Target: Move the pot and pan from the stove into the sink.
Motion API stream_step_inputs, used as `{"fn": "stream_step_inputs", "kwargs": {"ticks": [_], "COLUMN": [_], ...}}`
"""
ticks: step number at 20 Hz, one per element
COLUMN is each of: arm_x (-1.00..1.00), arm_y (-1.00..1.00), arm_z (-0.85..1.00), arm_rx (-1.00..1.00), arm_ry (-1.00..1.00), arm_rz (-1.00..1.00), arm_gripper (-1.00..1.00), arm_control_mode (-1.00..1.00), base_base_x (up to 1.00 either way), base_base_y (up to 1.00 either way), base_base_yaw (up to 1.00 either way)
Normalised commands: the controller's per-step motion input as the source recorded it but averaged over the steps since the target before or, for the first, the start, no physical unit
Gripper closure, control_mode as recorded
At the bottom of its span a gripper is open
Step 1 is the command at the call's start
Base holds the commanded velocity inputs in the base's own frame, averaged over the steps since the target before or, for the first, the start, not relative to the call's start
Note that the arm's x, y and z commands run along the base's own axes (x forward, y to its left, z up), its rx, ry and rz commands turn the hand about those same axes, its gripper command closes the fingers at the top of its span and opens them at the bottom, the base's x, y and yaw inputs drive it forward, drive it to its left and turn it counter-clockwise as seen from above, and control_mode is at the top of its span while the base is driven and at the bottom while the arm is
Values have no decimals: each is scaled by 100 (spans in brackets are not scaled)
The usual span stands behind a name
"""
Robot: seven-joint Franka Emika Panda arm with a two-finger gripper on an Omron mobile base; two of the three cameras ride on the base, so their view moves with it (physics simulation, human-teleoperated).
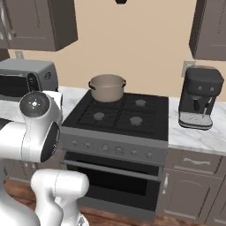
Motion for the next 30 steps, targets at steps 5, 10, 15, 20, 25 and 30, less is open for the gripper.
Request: {"fn": "stream_step_inputs", "kwargs": {"ticks": [5, 10, 15, 20, 25, 30], "arm_x": [0, 0, 0, 0, 0, 17], "arm_y": [0, 0, 0, 0, 1, 0], "arm_z": [0, 0, 0, 0, 0, 0], "arm_rx": [0, 0, 0, 0, 0, 0], "arm_ry": [0, 0, 0, 0, 0, 0], "arm_rz": [0, 0, 0, 0, 0, 0], "arm_gripper": [-100, -100, -100, -100, -100, -100], "arm_control_mode": [100, 100, 100, 100, -100, -100], "base_base_x": [0, 38, 61, 59, 30, 0], "base_base_y": [10, 7, 21, 18, 9, 0], "base_base_yaw": [0, 0, -1, -1, -1, 0]}}
